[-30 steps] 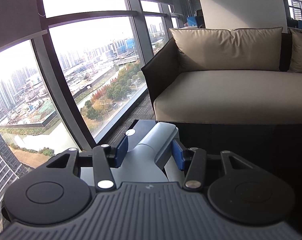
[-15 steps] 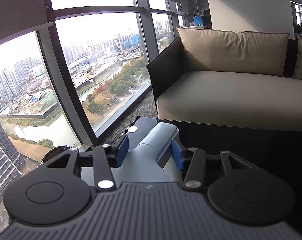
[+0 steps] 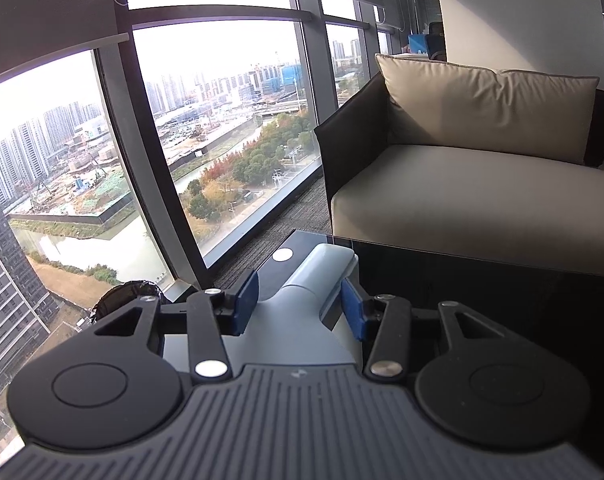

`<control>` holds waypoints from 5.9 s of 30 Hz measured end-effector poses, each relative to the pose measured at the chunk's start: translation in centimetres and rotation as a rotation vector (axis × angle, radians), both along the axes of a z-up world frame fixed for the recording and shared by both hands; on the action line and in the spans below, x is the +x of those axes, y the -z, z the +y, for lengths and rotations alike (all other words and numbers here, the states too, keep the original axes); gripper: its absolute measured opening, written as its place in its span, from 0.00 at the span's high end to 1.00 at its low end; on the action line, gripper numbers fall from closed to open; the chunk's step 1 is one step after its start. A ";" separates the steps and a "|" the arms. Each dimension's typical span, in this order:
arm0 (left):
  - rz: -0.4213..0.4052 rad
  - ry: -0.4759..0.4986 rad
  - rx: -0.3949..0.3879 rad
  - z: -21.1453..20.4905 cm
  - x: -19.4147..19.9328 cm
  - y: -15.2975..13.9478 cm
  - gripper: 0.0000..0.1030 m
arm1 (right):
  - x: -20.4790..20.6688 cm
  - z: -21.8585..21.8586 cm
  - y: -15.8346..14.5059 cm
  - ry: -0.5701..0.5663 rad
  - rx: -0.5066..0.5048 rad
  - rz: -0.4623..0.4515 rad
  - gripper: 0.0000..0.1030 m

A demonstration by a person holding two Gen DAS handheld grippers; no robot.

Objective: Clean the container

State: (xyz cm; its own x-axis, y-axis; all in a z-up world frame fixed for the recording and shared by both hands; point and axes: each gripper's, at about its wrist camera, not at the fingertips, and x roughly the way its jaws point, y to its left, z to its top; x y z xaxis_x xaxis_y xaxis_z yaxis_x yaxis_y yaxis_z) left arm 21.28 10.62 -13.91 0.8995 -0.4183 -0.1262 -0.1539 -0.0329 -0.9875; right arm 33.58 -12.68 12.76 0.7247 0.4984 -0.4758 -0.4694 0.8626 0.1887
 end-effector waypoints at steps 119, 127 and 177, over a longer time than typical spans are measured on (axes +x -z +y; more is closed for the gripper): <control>-0.095 0.127 -0.008 -0.7 1.3 -1.3 0.75 | -4.3 5.2 -1.4 -0.348 -0.160 -0.057 0.57; -0.012 0.119 0.058 -0.2 1.1 -1.1 0.76 | -4.5 5.2 -1.4 -0.351 -0.157 -0.058 0.57; -0.255 -0.024 -0.064 3.8 1.0 -4.9 0.77 | -5.5 7.4 -1.7 -0.433 -0.191 -0.094 0.57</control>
